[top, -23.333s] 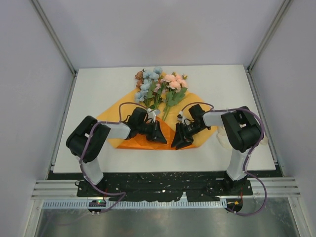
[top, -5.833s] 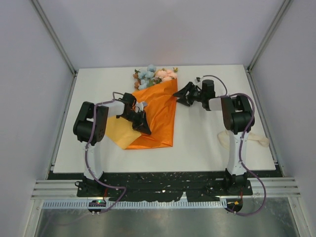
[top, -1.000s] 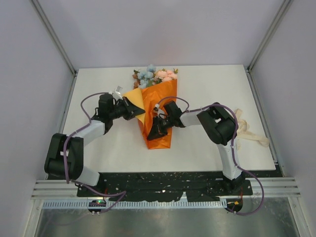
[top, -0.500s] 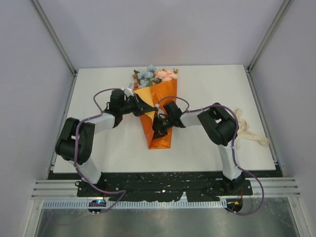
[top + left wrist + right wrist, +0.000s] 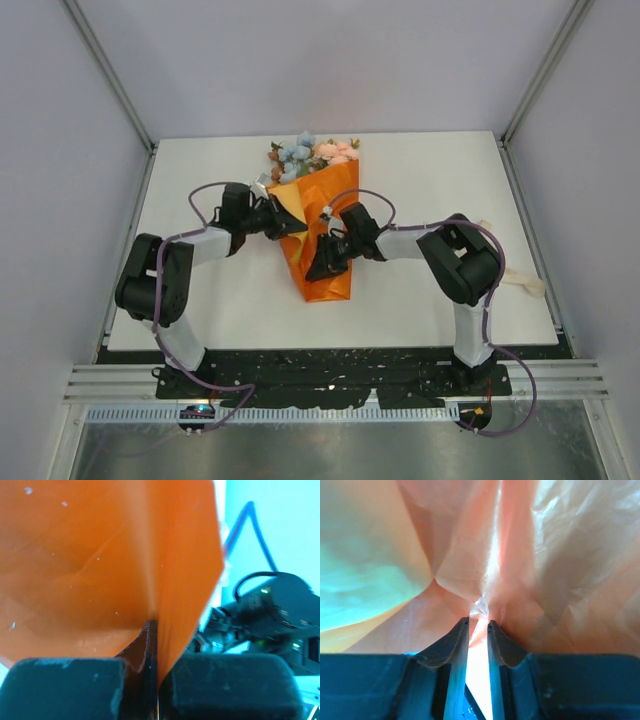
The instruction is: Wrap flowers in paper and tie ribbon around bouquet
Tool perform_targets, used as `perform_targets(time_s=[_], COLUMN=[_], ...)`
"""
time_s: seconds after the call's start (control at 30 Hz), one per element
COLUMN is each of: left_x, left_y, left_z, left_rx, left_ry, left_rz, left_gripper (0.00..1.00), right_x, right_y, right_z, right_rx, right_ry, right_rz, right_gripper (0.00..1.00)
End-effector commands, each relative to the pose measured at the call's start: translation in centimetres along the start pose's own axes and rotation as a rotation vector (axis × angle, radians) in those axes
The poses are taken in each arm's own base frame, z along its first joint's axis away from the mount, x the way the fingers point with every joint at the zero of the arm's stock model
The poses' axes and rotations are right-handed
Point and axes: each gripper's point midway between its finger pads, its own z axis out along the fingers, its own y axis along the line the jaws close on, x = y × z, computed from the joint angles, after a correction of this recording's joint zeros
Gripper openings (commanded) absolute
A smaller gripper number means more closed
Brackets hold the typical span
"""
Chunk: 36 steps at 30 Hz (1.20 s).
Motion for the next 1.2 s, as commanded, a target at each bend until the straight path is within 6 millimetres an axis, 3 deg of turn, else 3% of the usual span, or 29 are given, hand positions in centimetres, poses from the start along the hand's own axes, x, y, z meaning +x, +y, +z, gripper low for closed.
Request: perform_targets(time_s=[0.0, 0.07, 0.17, 0.33, 0.47, 0.6, 0.67, 0.8, 0.87, 1.0, 1.17], left_x=[0.1, 0.3, 0.6, 0.7, 0.6, 0.6, 0.6, 0.7, 0.7, 0.2, 0.0], left_y=[1.7, 2.8, 3.8, 4.3, 4.2, 4.0, 4.0, 4.3, 4.3, 3.4, 0.3], left_z=[1.9, 2.5, 2.8, 3.0, 2.9, 2.9, 2.9, 3.0, 3.0, 3.1, 3.3], left_rx=[-0.055, -0.092, -0.125, -0.138, -0.136, -0.133, -0.136, -0.144, -0.145, -0.133, -0.100], left_ry=[0.064, 0.087, 0.111, 0.121, 0.124, 0.128, 0.132, 0.136, 0.137, 0.123, 0.103], left_rz=[0.017, 0.003, -0.003, 0.005, 0.022, 0.034, 0.036, 0.040, 0.041, 0.073, 0.160], left_gripper=[0.00, 0.00, 0.00, 0.00, 0.00, 0.00, 0.00, 0.00, 0.00, 0.00, 0.00], right_x=[-2.2, -2.8, -4.8, -8.1, -8.7, -8.6, -8.8, -9.6, -10.0, -10.4, -10.7], right_y=[2.7, 3.3, 2.8, -2.3, -6.2, -9.1, -9.8, -10.3, -10.5, -10.3, -9.7], right_z=[-2.0, -2.7, -5.6, -10.9, -12.6, -12.1, -11.4, -10.3, -9.9, -9.1, -8.7], right_rx=[-0.028, -0.047, -0.043, 0.064, 0.164, 0.224, 0.225, 0.178, 0.164, 0.135, 0.135], right_ry=[-0.077, -0.084, -0.139, -0.234, -0.249, -0.231, -0.228, -0.239, -0.244, -0.253, -0.259], right_rz=[-0.107, -0.114, -0.110, -0.031, 0.016, 0.060, 0.079, 0.104, 0.108, 0.109, 0.085], right_gripper=[0.29, 0.33, 0.39, 0.50, 0.53, 0.61, 0.64, 0.62, 0.59, 0.36, 0.24])
